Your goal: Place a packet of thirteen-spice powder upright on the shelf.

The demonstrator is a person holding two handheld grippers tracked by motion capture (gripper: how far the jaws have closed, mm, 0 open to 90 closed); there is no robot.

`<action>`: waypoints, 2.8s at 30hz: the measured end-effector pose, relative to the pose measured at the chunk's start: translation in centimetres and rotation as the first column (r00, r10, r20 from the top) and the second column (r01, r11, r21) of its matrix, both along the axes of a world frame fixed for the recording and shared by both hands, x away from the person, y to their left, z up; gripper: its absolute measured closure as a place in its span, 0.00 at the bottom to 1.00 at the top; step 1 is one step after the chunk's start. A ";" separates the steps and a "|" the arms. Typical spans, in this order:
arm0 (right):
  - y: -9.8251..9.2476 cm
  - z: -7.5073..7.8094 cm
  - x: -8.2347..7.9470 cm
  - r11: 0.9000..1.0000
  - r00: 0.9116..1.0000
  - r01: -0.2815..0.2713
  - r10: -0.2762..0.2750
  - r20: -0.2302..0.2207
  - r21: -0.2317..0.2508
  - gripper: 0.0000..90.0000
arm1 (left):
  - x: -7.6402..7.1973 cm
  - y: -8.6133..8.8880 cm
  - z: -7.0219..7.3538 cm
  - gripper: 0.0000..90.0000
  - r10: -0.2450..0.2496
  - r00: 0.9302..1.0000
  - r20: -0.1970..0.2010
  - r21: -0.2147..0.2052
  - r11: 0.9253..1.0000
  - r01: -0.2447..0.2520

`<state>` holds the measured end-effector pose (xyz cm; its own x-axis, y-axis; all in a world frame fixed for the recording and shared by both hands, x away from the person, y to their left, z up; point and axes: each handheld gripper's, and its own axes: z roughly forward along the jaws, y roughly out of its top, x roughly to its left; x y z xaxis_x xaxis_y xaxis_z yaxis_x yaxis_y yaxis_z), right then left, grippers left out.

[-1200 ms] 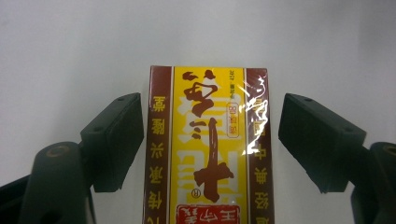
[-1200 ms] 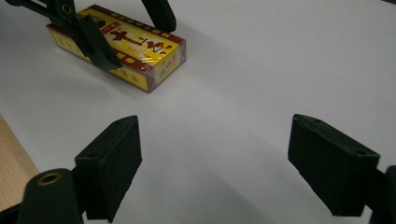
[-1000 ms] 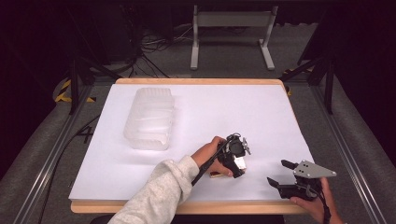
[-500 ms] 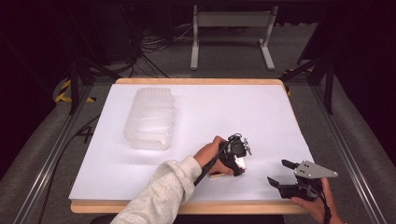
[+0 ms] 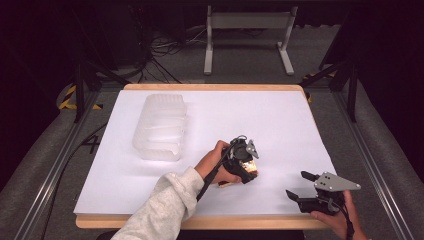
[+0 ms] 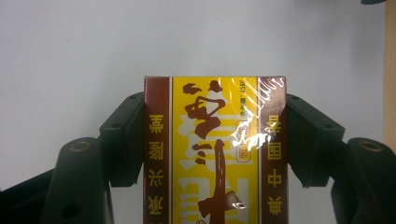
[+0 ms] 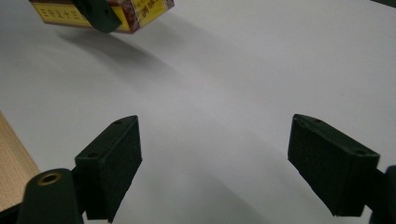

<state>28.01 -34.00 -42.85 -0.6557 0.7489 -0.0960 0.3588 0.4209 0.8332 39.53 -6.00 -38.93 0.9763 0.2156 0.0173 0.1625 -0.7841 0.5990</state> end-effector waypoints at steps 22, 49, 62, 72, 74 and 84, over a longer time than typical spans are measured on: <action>0.3 0.1 0.0 1.000 1.000 -0.002 0.002 0.010 -0.003 0.20 | -0.6 7.1 3.5 0.36 0.189 0.976 0.106 -0.215 0.963 -0.163; 0.8 -0.1 0.1 0.999 1.000 -0.019 0.020 0.020 -0.047 0.20 | 0.7 18.0 5.7 0.36 0.493 0.867 0.075 -0.503 0.769 -0.393; 0.9 -0.1 0.2 0.998 0.999 -0.027 0.028 0.016 -0.050 0.20 | 2.5 22.3 4.8 0.36 0.630 0.776 -0.033 -0.640 0.583 -0.500; 1.0 -0.1 0.2 0.998 0.999 -0.034 0.035 0.013 -0.048 0.20 | 3.1 23.6 3.9 0.36 0.734 0.676 -0.064 -0.656 0.479 -0.583; 1.0 -0.1 0.2 0.998 0.999 -0.036 0.037 0.014 -0.046 0.20 | 3.2 23.8 3.7 0.36 0.753 0.655 -0.064 -0.652 0.466 -0.599; 1.5 -0.1 0.6 0.997 0.998 -0.060 0.061 0.011 -0.053 0.20 | 3.3 24.3 2.5 0.36 0.801 0.597 -0.053 -0.661 0.420 -0.622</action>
<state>28.62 -32.52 -43.00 -0.6981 0.7017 -0.1423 0.3211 0.4845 0.8137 42.82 18.27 -36.41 0.4400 0.8795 -0.1813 0.2807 0.0570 0.9581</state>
